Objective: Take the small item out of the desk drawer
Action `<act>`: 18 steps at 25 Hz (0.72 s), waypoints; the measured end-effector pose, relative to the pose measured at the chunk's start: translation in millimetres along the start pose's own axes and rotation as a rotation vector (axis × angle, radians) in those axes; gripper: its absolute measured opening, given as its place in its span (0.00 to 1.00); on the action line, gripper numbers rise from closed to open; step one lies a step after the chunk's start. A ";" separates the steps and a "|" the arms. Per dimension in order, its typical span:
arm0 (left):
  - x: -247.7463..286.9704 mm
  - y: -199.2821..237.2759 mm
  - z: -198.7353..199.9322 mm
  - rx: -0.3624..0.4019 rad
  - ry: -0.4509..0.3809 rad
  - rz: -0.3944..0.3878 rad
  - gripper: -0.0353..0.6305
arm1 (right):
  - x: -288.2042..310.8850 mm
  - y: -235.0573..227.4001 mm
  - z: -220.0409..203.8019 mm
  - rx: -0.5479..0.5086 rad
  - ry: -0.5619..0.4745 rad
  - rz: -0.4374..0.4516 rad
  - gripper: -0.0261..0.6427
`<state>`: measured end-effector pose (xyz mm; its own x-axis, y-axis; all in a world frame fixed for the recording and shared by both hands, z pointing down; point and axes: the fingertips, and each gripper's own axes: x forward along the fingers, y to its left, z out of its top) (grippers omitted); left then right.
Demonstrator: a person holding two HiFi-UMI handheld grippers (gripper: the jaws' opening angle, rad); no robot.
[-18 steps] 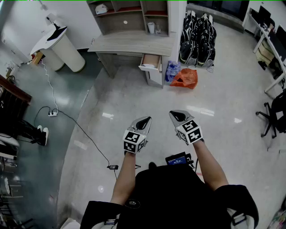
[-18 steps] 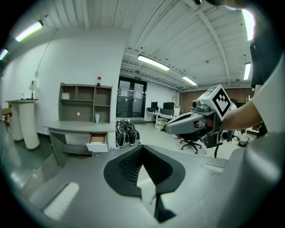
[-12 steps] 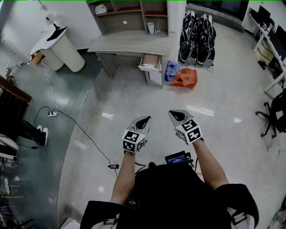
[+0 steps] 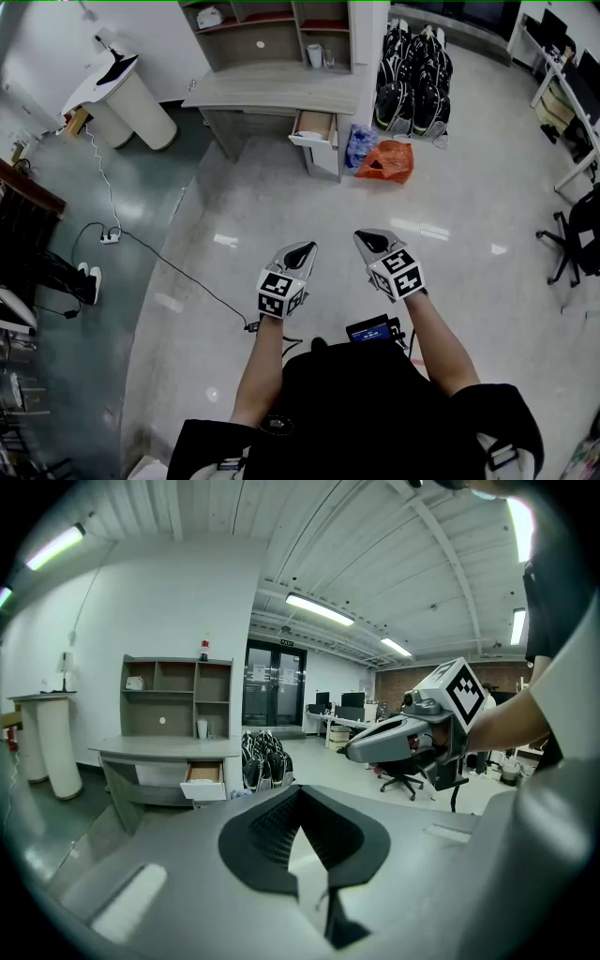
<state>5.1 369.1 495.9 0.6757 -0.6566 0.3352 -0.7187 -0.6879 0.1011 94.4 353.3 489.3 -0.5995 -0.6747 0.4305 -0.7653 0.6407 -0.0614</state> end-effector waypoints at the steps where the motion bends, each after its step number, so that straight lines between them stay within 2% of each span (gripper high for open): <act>1: 1.3 -0.5 -0.5 0.001 0.003 0.000 0.06 | -0.3 -0.8 -1.0 0.000 0.002 0.003 0.04; 18: 27.1 -10.2 -5.6 0.018 0.046 0.033 0.06 | -1.3 -27.8 -10.6 0.017 0.006 0.049 0.04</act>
<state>29.8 360.0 509.1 0.6428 -0.6648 0.3806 -0.7374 -0.6715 0.0727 119.0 340.3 499.9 -0.6350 -0.6406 0.4317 -0.7391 0.6665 -0.0981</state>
